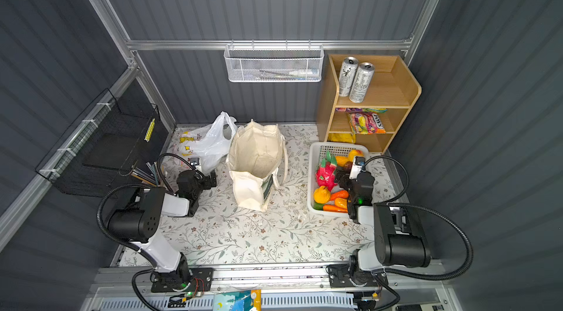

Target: Place the mixed food into the grocery bags and tie them

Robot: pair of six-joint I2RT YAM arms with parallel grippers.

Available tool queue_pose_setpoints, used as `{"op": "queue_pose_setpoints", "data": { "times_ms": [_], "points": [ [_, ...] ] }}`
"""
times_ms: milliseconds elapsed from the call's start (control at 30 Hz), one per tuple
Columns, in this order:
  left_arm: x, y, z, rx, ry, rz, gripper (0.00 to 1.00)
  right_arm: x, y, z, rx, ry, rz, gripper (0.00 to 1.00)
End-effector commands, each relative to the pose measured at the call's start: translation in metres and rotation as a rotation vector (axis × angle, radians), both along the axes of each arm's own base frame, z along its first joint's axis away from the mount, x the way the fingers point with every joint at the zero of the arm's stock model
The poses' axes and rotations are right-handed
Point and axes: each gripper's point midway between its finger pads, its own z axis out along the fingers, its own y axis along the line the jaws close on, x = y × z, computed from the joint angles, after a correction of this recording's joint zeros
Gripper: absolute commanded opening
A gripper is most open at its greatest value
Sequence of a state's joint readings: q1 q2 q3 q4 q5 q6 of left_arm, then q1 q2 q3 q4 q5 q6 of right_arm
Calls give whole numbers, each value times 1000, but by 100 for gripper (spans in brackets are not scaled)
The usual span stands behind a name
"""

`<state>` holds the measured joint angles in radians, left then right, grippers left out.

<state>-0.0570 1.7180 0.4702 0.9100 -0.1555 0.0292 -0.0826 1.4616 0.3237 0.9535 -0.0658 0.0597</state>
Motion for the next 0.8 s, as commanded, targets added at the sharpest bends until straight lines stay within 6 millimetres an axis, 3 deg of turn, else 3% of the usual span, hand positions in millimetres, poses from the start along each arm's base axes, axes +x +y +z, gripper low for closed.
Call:
{"op": "queue_pose_setpoints", "data": {
  "times_ms": [0, 667, 767],
  "points": [
    [2, 0, 2, -14, -10, 4, 100, 2, 1, 7, -5, -22, 10, 99],
    [2, 0, 1, -15, -3, 4, 100, 2, -1, 10, 1, -32, 3, 99],
    [1, 4, 20, -13, -27, 30, 100, -5, -13, 25, 6, -34, -74, 99]
  ]
}}
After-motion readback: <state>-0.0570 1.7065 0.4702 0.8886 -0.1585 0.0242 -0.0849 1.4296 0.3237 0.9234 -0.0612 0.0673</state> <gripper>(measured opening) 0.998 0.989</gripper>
